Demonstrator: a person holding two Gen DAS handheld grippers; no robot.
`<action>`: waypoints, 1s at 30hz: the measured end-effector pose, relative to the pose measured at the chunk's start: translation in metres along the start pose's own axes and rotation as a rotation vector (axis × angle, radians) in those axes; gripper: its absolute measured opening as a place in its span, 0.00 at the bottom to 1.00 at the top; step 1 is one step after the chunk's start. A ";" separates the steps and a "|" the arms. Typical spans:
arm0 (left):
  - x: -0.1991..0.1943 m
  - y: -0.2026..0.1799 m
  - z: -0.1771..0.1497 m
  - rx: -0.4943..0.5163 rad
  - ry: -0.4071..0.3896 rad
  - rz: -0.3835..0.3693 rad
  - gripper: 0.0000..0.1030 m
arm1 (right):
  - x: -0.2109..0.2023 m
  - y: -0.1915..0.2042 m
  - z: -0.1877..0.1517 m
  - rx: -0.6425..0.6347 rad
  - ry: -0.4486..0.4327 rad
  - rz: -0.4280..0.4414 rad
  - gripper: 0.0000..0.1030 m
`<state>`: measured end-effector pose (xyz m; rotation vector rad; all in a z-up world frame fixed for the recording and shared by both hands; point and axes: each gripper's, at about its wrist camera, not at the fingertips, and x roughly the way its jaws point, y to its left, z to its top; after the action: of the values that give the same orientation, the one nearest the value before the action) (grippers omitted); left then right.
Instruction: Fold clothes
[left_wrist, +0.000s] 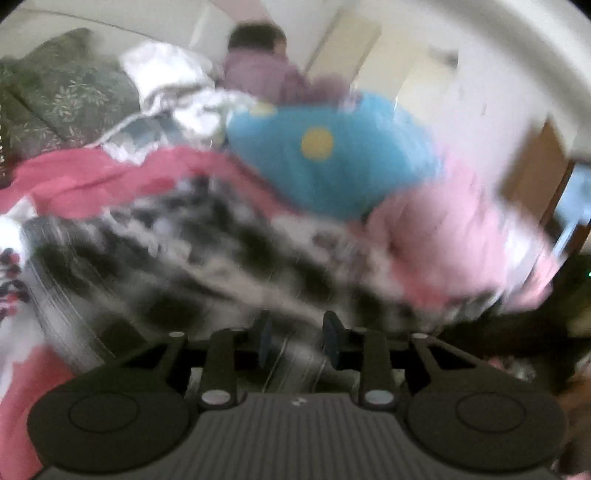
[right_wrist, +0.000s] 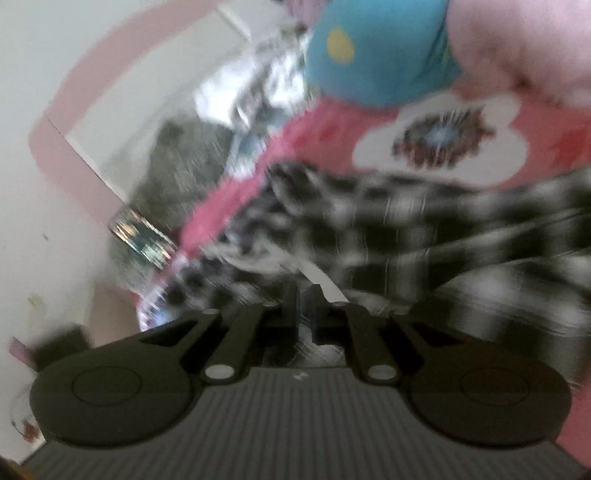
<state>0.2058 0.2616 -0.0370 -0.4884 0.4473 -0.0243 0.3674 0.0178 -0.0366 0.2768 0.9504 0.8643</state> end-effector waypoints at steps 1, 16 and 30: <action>-0.003 -0.002 0.001 0.010 -0.013 -0.037 0.30 | 0.010 -0.005 -0.001 0.019 0.022 -0.014 0.07; -0.009 -0.168 -0.107 0.772 0.042 -0.307 0.40 | -0.187 -0.087 -0.131 0.292 -0.227 -0.239 0.49; 0.028 -0.244 -0.201 1.805 0.245 -0.092 0.08 | -0.188 -0.115 -0.157 0.188 -0.198 -0.178 0.78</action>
<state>0.1670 -0.0479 -0.0954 1.2836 0.4729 -0.5311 0.2471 -0.2212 -0.0789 0.4249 0.8577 0.5736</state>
